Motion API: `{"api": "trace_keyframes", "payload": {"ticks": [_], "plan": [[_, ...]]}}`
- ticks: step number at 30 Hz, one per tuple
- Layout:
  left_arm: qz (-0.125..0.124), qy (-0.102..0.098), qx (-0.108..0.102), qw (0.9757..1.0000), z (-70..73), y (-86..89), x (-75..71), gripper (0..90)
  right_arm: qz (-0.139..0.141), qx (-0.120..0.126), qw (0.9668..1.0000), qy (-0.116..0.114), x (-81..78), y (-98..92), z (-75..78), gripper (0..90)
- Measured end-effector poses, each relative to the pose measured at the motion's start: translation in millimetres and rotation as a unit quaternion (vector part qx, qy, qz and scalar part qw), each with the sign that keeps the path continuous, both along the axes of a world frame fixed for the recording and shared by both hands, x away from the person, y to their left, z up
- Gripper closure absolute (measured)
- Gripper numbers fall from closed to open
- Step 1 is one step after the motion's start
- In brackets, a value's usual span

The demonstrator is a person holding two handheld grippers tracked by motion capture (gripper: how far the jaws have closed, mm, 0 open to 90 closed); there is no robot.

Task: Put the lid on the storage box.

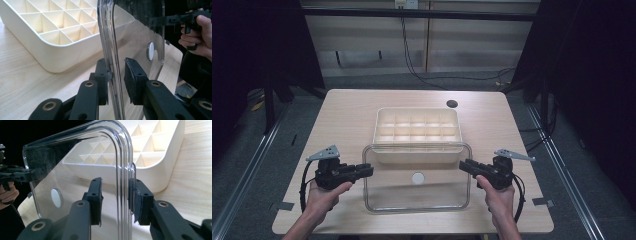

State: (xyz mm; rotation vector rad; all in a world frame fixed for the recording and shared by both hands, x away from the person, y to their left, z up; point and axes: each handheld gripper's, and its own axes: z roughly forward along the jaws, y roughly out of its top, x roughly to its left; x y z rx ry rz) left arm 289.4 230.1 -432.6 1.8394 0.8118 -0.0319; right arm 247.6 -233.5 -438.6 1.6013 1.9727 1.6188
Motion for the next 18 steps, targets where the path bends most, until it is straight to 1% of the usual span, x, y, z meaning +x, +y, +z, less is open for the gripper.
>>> {"api": "trace_keyframes", "payload": {"ticks": [2, 3, 5, 6, 8, 10, 16, 18], "plan": [[0.002, -0.002, -0.001, 1.0000, 2.2, 0.1, 0.9, 73.5, 0.000, 0.001, 1.0000, 0.000, 1.8, 0.0, 1.6, 64.3], [0.004, -0.002, -0.002, 1.0000, 3.2, -0.1, 1.2, 73.5, 0.001, -0.001, 1.0000, -0.005, 3.2, -0.1, 2.5, 64.2], [0.006, -0.006, -0.004, 1.0000, 6.1, 0.0, 2.7, 73.4, 0.002, 0.001, 1.0000, -0.007, 4.6, 0.1, 5.1, 63.9], [0.008, -0.012, -0.001, 0.9999, 8.6, -0.9, 4.7, 73.3, 0.002, 0.000, 1.0000, -0.007, 5.0, 0.2, 6.4, 63.9], [0.012, -0.016, -0.001, 0.9998, 11.0, -1.9, 8.1, 72.5, 0.002, -0.001, 0.9999, -0.012, 7.0, 0.3, 9.4, 63.9], [0.013, -0.020, 0.003, 0.9997, 12.9, -3.1, 9.7, 72.7, 0.006, -0.008, 0.9998, -0.016, 10.7, -0.4, 11.5, 63.9], [0.022, -0.022, -0.004, 0.9995, 19.8, -4.6, 16.2, 72.5, 0.003, -0.017, 0.9995, -0.028, 16.8, -0.7, 23.0, 63.8], [0.028, -0.028, -0.003, 0.9992, 23.6, -4.4, 18.4, 72.4, 0.000, -0.019, 0.9993, -0.033, 19.0, 0.4, 25.8, 63.7]]}}
